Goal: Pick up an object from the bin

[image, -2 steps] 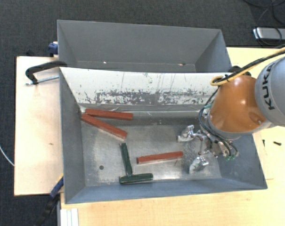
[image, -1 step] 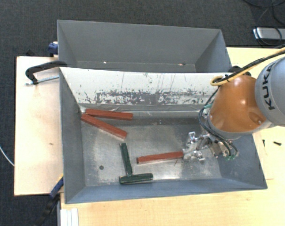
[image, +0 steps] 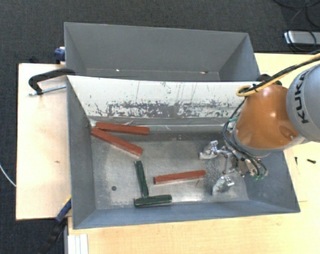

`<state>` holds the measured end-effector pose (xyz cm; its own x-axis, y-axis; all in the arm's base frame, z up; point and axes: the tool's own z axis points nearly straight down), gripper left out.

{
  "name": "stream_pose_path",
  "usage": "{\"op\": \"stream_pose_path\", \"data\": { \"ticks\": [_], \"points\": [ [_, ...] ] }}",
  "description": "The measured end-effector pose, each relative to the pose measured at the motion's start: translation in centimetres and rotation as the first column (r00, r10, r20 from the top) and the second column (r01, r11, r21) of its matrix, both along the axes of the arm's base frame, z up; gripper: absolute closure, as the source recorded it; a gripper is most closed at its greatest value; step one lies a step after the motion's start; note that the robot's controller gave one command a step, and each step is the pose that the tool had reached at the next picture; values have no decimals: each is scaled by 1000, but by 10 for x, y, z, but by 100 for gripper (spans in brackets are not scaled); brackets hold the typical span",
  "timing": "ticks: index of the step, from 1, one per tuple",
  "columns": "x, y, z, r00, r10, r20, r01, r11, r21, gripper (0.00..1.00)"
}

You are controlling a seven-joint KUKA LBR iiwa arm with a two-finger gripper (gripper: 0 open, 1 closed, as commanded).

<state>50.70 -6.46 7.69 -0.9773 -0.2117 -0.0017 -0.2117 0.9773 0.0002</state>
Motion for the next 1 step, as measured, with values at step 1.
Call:
{"op": "stream_pose_path", "data": {
  "ticks": [1],
  "points": [
    [0,0,0,1000,0,0,0,1000,0,100]
  ]
}}
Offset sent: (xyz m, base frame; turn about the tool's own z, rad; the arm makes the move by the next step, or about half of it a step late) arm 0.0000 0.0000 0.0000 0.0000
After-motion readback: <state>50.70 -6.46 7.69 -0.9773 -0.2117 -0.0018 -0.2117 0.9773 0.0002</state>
